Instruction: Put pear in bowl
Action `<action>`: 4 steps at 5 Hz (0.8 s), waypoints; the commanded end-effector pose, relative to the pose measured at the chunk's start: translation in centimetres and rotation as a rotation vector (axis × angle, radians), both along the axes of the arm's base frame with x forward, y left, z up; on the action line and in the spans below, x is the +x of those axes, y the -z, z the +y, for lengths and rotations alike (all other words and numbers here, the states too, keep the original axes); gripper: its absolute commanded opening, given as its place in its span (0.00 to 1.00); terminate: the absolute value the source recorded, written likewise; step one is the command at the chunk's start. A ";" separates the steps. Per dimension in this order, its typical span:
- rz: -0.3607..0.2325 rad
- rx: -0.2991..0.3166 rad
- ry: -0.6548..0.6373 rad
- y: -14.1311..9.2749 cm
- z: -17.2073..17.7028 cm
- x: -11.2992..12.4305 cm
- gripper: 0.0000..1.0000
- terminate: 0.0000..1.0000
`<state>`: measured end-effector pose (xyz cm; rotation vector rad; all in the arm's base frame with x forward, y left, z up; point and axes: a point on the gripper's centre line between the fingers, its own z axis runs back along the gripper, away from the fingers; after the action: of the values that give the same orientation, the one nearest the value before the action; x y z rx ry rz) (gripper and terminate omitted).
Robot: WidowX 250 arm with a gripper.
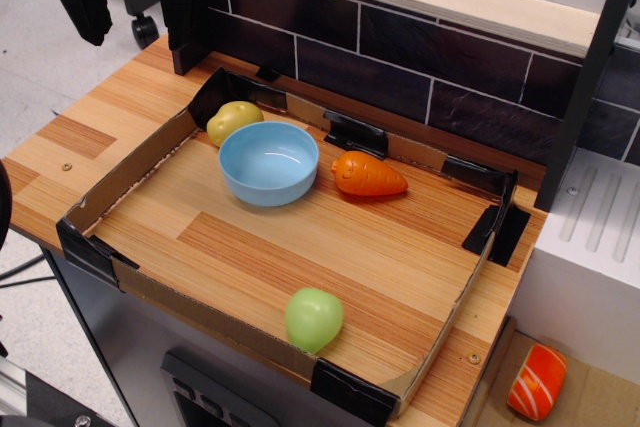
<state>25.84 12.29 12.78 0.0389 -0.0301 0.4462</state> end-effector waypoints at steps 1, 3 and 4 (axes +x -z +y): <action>0.000 0.000 0.000 0.0 0.0 0.0 1.00 0.00; -0.013 -0.089 0.159 1.5 -6.7 -2.7 1.00 0.00; -0.028 -0.117 0.234 1.9 -9.8 -3.6 1.00 0.00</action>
<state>21.96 2.07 9.90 -0.0915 -0.0025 0.2078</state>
